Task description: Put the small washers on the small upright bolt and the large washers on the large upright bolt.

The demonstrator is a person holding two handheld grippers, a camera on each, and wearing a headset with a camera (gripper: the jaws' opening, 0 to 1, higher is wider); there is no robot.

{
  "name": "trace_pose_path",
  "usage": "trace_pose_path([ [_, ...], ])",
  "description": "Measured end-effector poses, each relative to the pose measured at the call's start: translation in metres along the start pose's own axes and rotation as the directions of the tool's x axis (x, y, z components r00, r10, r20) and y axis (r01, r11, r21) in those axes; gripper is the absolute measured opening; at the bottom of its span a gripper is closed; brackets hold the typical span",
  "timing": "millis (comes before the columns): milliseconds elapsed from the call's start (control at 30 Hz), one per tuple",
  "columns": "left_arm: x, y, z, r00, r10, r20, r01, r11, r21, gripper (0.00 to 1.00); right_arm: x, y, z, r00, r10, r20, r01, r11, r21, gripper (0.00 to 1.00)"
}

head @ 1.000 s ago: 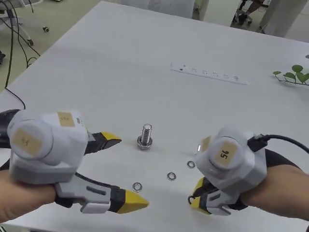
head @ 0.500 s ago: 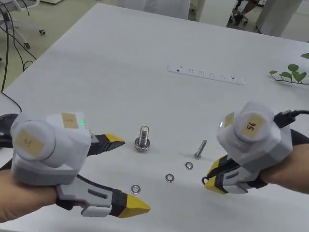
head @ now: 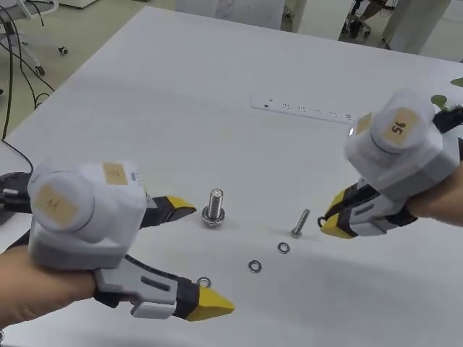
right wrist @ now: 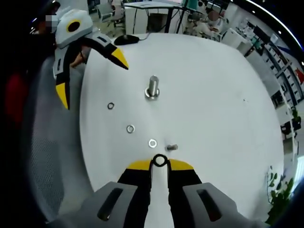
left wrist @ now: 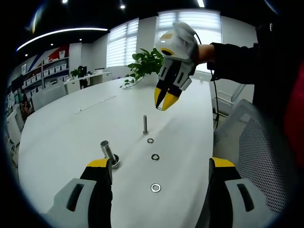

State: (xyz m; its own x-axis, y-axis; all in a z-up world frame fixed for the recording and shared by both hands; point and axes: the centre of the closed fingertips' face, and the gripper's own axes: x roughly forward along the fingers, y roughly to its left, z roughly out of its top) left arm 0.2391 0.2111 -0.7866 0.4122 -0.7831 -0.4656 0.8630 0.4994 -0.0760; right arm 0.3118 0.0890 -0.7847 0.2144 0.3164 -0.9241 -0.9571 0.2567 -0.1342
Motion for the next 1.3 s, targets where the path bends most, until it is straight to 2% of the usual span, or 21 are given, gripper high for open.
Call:
trace_pose_path([
  [200,0.004,0.000,0.002,1.0000,-0.009,-0.001,0.009,1.000,0.003,0.83,-0.004,-0.015,0.010,0.9998,-0.019,0.004,0.019,1.000,-0.020,0.13],
  [467,0.008,0.001,0.007,0.9999,-0.016,0.005,0.016,1.000,0.006,0.83,-0.001,-0.028,0.013,0.9998,-0.019,-0.001,0.019,0.999,-0.030,0.13],
  [667,0.011,-0.001,0.007,0.9997,-0.024,0.005,0.024,1.000,0.004,0.83,0.003,-0.028,0.014,1.0000,-0.001,-0.009,0.000,0.999,-0.037,0.13],
  [1067,0.012,-0.002,0.007,0.9996,-0.029,0.005,0.029,1.000,0.001,0.83,0.024,-0.026,0.008,0.9973,0.052,-0.053,-0.055,0.997,-0.046,0.13],
  [1300,0.012,-0.002,0.006,0.9996,-0.027,0.003,0.027,1.000,-0.004,0.83,0.030,-0.026,0.004,0.9948,0.072,-0.071,-0.075,0.996,-0.040,0.13],
])
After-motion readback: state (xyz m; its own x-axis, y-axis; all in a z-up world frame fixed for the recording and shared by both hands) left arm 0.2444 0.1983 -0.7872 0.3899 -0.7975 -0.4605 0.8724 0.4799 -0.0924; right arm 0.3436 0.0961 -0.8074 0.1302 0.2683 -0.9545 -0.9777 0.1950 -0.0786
